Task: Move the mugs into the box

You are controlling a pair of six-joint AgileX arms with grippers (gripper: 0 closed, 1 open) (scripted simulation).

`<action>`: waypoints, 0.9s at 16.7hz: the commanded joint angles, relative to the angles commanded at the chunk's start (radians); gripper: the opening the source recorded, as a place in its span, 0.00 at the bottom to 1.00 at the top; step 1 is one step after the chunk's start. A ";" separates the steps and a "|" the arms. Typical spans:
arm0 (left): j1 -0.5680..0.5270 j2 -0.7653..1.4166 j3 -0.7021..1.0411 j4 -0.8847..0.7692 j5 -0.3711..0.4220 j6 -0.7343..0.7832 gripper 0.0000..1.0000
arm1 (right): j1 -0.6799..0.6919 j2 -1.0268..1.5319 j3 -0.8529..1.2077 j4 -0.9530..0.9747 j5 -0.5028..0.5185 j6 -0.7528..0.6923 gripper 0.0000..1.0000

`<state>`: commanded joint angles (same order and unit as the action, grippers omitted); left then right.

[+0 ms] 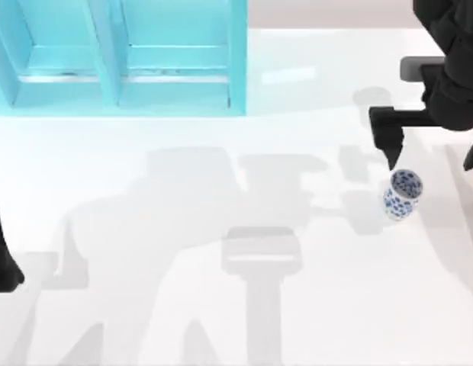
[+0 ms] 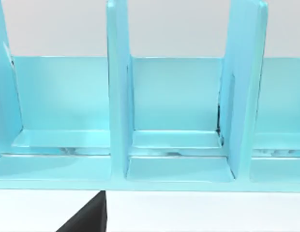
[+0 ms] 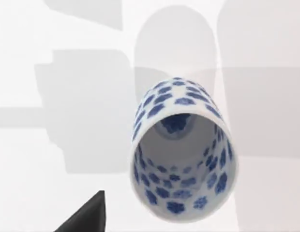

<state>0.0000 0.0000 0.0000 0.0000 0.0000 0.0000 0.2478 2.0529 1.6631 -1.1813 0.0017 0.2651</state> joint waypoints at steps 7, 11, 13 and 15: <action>0.000 0.000 0.000 0.000 0.000 0.000 1.00 | 0.003 0.046 -0.168 0.213 0.000 0.004 1.00; 0.000 0.000 0.000 0.000 0.000 0.000 1.00 | 0.003 0.046 -0.168 0.213 0.000 0.004 0.92; 0.000 0.000 0.000 0.000 0.000 0.000 1.00 | 0.003 0.046 -0.168 0.213 0.000 0.004 0.77; 0.000 0.000 0.000 0.000 0.000 0.000 1.00 | 0.003 0.046 -0.168 0.213 0.000 0.004 0.62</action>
<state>0.0000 0.0000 0.0000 0.0000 0.0000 0.0000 0.2511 2.0992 1.4954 -0.9678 0.0020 0.2691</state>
